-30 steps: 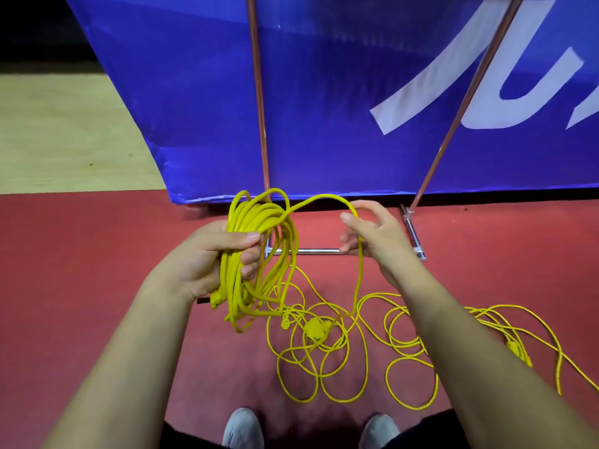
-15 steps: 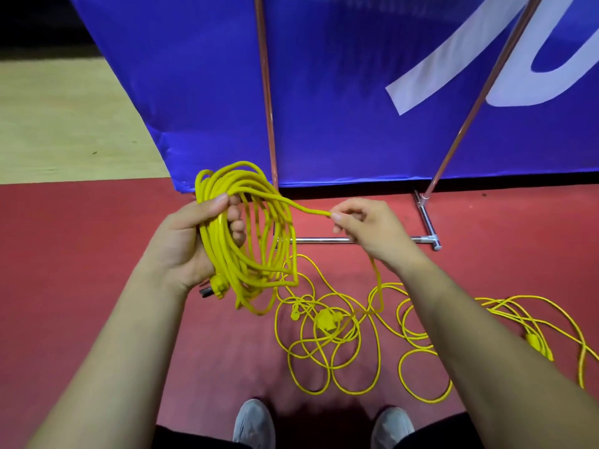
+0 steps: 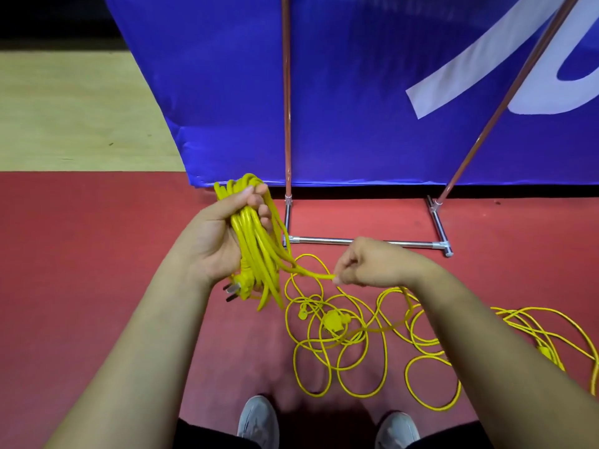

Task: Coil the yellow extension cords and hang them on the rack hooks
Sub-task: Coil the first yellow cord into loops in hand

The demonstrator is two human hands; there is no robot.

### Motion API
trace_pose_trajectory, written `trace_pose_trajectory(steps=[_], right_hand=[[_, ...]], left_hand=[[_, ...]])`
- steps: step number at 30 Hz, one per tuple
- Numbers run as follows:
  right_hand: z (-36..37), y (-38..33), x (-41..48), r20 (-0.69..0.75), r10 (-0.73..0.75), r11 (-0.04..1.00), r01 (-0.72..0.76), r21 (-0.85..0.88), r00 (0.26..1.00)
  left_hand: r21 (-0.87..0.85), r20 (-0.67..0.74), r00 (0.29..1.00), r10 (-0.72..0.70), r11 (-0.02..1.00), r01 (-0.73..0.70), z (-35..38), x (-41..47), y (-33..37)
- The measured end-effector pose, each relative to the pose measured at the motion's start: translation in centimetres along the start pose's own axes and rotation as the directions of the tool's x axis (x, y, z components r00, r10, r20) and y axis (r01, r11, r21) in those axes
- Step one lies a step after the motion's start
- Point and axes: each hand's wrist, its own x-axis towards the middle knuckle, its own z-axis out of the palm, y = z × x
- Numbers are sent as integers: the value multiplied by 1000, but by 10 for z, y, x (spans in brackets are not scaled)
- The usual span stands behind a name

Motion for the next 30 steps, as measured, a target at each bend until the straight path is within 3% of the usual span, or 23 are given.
trace_pose_trajectory(steps=[2, 4, 7, 10, 12, 17, 20, 24, 30], right_hand=[[-8, -20, -13, 138, -26, 1000, 23, 19, 990], [-19, -36, -24, 200, -93, 986, 62, 155, 975], [-25, -45, -28, 107, -258, 887, 192, 421, 960], [-19, -41, -18, -182, -274, 772, 329, 544, 944], [-18, -37, -13, -299, -238, 706, 376, 600, 924], [-13, -3, -6, -216, -168, 748, 267, 608, 962], [-10, 10, -4, -311, -60, 708, 260, 657, 949], [-21, 0, -8, -501, -87, 769, 378, 515, 861], [-20, -37, -17, -525, -237, 885, 405, 230, 817]], left_hand=[[175, -77, 997, -31, 984, 44, 3, -3, -1], [408, -121, 990, -73, 905, 117, 7, -6, -7], [597, -75, 978, -195, 777, 201, 13, -13, -19], [627, -47, 971, -233, 750, 210, 12, -15, -21], [600, 0, 976, -217, 781, 173, 11, -13, -19], [284, 49, 988, -147, 950, 127, 11, -7, -14], [316, -28, 988, -152, 936, 153, 15, -11, -12], [462, -87, 969, -232, 852, 246, 19, -14, -22], [350, -73, 974, -213, 910, 225, 22, -7, -29]])
